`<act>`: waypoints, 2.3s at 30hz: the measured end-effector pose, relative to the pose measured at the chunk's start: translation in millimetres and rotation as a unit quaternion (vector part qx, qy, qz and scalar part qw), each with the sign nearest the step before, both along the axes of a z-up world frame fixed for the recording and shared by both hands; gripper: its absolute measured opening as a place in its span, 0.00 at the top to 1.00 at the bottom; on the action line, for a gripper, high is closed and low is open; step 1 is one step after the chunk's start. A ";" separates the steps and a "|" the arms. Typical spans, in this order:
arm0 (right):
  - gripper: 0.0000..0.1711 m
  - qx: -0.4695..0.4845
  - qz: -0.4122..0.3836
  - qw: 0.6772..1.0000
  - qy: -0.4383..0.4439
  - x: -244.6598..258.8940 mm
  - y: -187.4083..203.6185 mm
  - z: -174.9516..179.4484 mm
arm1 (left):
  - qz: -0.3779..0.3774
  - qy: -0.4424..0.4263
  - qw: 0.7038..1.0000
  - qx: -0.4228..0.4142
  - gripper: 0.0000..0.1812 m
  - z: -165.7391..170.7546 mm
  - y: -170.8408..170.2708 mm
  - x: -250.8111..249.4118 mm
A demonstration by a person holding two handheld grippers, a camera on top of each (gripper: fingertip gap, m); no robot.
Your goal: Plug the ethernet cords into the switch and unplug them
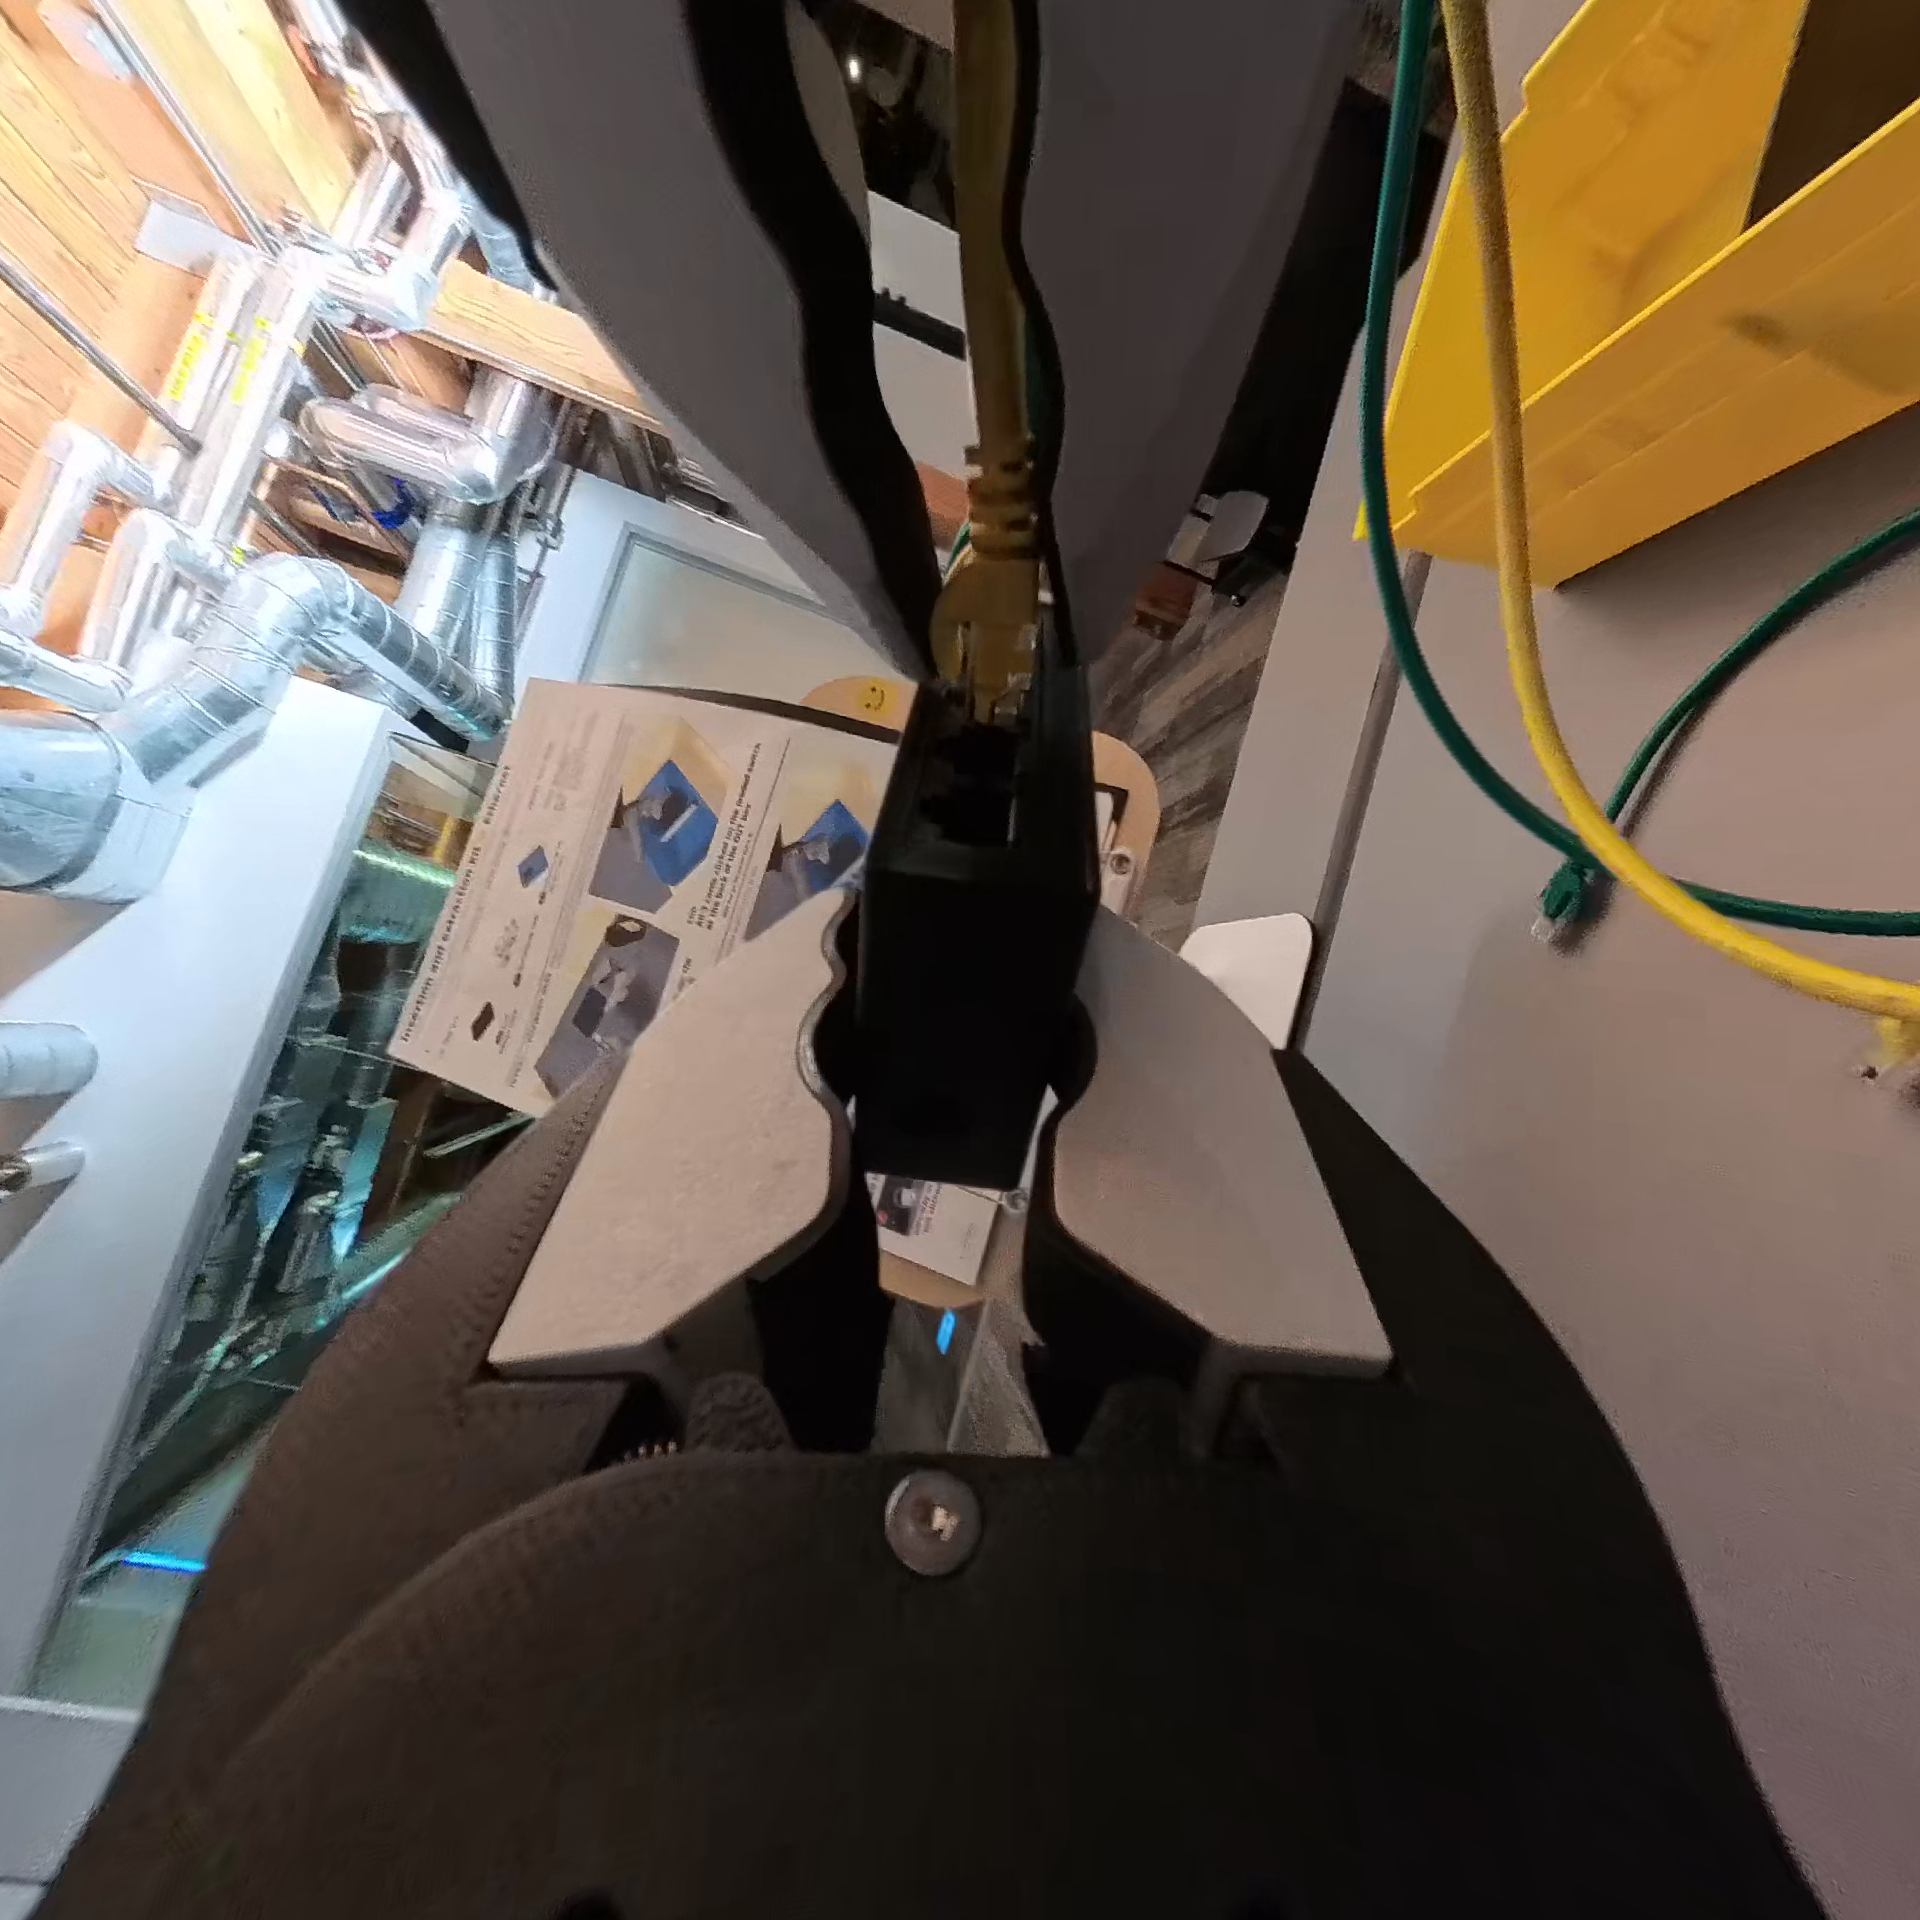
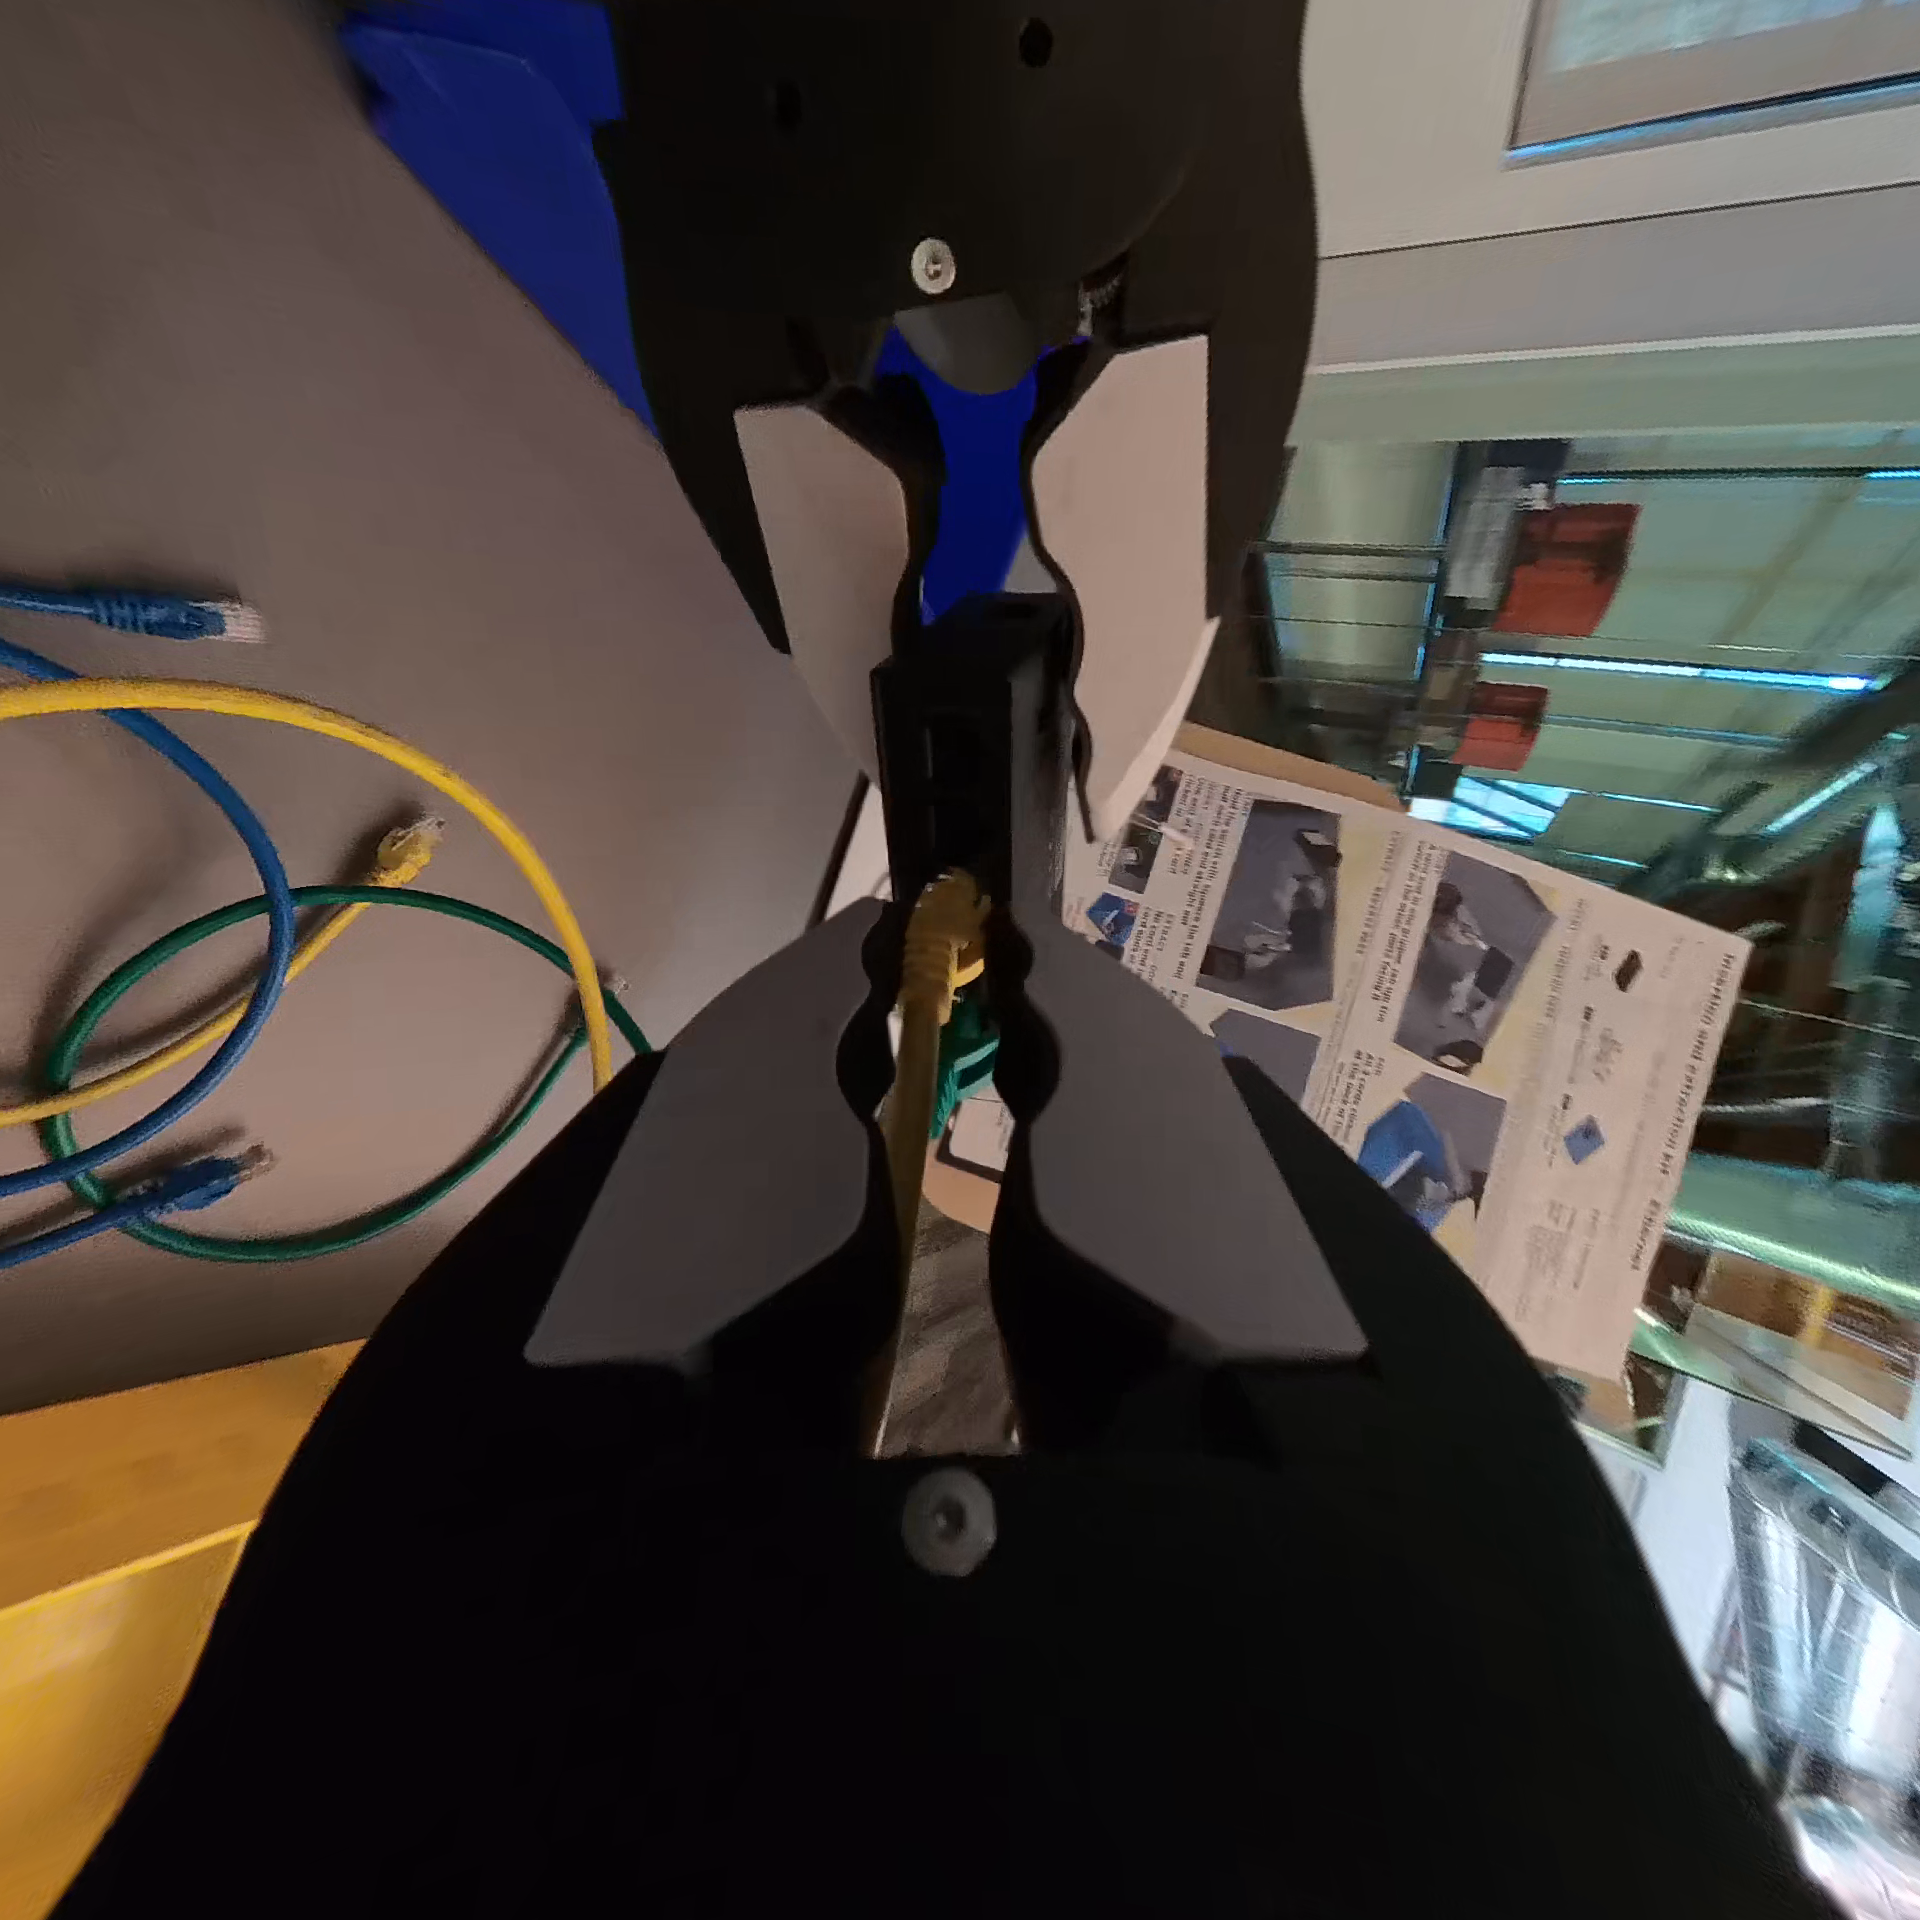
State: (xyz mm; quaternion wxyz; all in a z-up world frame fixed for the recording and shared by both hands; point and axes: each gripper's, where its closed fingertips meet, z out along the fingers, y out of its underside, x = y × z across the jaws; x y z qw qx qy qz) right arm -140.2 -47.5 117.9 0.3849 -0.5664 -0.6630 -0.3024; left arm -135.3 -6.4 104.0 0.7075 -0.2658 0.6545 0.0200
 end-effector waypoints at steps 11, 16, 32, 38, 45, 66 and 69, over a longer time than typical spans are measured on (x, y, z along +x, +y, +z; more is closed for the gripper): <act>0.92 -0.091 0.000 0.995 -0.034 0.9 3.7 -7.8 | 0.049 -0.029 0.997 -0.048 0.83 2.3 35.1 -6.2; 0.91 -0.070 -0.033 0.996 -0.050 21.0 -8.6 -56.7 | 0.058 -0.088 0.983 -0.151 0.84 33.9 81.8 -67.5; 0.69 -0.138 -0.090 0.964 0.208 -2.2 -75.7 -128.9 | 0.011 -0.017 0.997 -0.074 0.83 6.0 48.7 -30.2; 0.79 0.049 -0.020 0.982 0.180 -15.9 -58.0 24.4 | 0.011 -0.021 0.997 -0.073 0.83 8.7 41.6 -27.5; 0.79 0.117 -0.005 0.992 0.055 -21.5 7.8 37.9 | 0.008 -0.023 0.997 -0.080 0.83 14.5 28.8 -26.0; 0.90 0.143 -0.020 0.990 0.009 -3.8 35.7 32.7 | -0.009 -0.036 0.997 -0.061 0.84 23.9 18.0 -28.5; 0.89 0.141 -0.024 0.990 0.006 -4.0 36.1 33.9 | -0.008 -0.037 0.998 -0.057 0.84 24.6 17.5 -29.0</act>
